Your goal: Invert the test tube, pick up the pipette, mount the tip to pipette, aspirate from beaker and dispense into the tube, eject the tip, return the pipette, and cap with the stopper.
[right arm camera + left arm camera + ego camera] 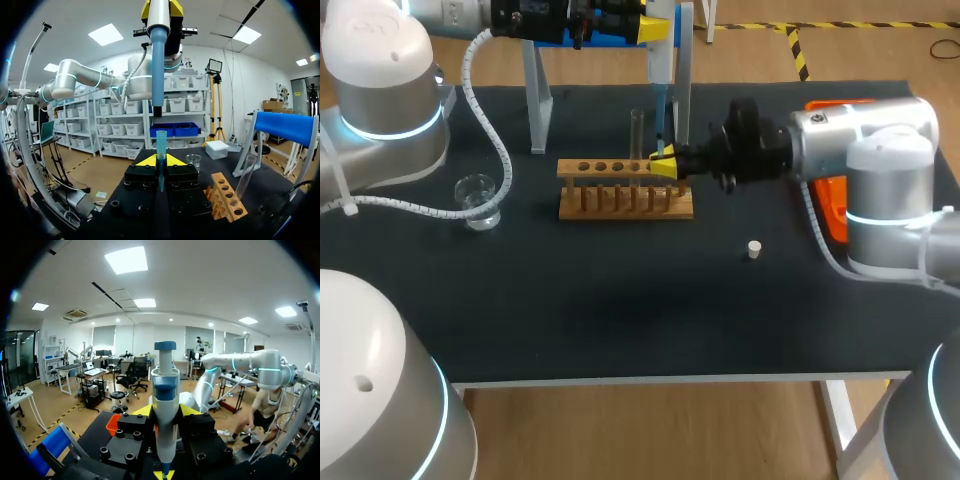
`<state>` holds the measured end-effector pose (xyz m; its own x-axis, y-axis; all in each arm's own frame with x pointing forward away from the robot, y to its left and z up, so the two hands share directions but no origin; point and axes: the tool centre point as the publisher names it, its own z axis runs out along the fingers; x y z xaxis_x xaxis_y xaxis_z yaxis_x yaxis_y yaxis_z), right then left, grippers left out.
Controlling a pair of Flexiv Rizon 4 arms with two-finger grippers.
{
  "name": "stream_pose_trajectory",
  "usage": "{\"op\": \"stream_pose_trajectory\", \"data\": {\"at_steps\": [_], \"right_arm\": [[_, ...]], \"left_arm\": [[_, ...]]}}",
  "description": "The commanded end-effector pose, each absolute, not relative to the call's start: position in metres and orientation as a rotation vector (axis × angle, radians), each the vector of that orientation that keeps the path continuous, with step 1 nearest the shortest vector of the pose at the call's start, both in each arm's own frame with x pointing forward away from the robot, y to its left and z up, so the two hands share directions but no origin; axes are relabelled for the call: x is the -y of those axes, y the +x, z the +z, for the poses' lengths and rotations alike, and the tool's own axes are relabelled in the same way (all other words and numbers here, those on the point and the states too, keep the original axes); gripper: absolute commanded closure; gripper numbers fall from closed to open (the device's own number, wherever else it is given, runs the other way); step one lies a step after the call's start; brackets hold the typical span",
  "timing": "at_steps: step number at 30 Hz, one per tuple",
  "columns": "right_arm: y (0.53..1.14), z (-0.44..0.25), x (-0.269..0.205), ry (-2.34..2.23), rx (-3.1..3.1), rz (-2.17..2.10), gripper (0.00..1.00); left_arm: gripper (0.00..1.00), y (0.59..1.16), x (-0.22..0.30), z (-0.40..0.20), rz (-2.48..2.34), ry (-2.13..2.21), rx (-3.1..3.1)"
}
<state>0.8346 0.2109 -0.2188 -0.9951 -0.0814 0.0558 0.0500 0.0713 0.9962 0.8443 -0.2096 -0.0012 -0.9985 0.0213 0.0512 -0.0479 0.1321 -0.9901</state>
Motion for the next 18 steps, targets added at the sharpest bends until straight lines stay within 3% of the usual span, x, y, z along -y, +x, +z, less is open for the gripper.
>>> {"op": "stream_pose_trajectory", "data": {"at_steps": [1,18], "right_arm": [[0.8325,-0.2153,-0.2104,0.031,2.234,-2.072,1.0],[0.8291,-0.2087,-0.2105,0.038,2.235,-2.078,1.0]], "left_arm": [[1.0,0.8444,0.2101,-0.0014,2.04,0.027,2.322],[1.0,0.8444,0.2101,-0.0014,2.04,0.027,2.322]]}}
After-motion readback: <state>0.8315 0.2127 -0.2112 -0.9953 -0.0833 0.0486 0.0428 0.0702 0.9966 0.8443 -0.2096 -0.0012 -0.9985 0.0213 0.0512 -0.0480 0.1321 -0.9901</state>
